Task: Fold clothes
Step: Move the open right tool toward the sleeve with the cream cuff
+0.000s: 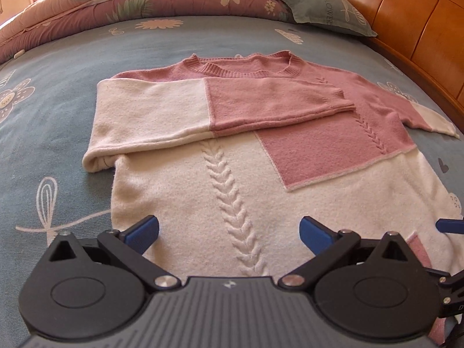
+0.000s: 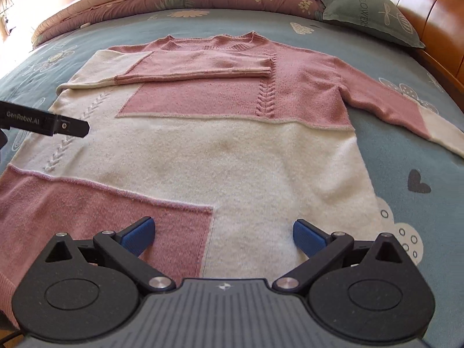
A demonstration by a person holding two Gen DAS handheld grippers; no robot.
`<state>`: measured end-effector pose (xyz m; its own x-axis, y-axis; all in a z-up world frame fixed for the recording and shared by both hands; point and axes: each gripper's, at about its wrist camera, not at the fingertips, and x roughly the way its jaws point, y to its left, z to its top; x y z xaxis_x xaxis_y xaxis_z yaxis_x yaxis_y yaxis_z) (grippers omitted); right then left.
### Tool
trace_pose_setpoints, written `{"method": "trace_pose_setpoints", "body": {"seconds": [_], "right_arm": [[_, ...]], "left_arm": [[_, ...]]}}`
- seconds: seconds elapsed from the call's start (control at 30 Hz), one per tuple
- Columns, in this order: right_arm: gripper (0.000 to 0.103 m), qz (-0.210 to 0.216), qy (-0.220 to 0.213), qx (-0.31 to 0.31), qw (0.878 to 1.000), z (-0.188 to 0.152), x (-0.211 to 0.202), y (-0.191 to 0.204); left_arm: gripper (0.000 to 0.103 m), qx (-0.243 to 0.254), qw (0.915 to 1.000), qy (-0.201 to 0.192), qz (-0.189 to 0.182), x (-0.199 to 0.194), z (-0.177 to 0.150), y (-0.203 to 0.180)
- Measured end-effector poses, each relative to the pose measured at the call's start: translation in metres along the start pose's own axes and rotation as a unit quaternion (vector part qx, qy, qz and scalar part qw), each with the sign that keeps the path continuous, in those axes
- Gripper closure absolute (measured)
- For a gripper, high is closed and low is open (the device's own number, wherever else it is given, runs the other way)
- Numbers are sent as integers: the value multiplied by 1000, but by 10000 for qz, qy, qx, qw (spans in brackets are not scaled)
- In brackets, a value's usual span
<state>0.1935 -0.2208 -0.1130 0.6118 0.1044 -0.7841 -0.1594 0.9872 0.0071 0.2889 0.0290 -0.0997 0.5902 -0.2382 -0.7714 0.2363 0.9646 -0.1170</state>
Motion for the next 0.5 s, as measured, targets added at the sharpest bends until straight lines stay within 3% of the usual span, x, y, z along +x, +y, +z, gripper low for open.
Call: {"method": "trace_pose_setpoints", "body": {"seconds": [0.1,0.37,0.5], "right_arm": [[0,-68,-222,128,9996,-12,-5,-1],[0,-333,-313,337,9984,-16,-7,5],[0,-423,-126,440,9981,-17,-15,6]], "left_arm": [[1,-30,9993,-98,-362,-8,-1,-8],[1,366,9969,-207,-669,-2,-10,-38],[1,310,9979,-52,-567,6,-18,-36]]}}
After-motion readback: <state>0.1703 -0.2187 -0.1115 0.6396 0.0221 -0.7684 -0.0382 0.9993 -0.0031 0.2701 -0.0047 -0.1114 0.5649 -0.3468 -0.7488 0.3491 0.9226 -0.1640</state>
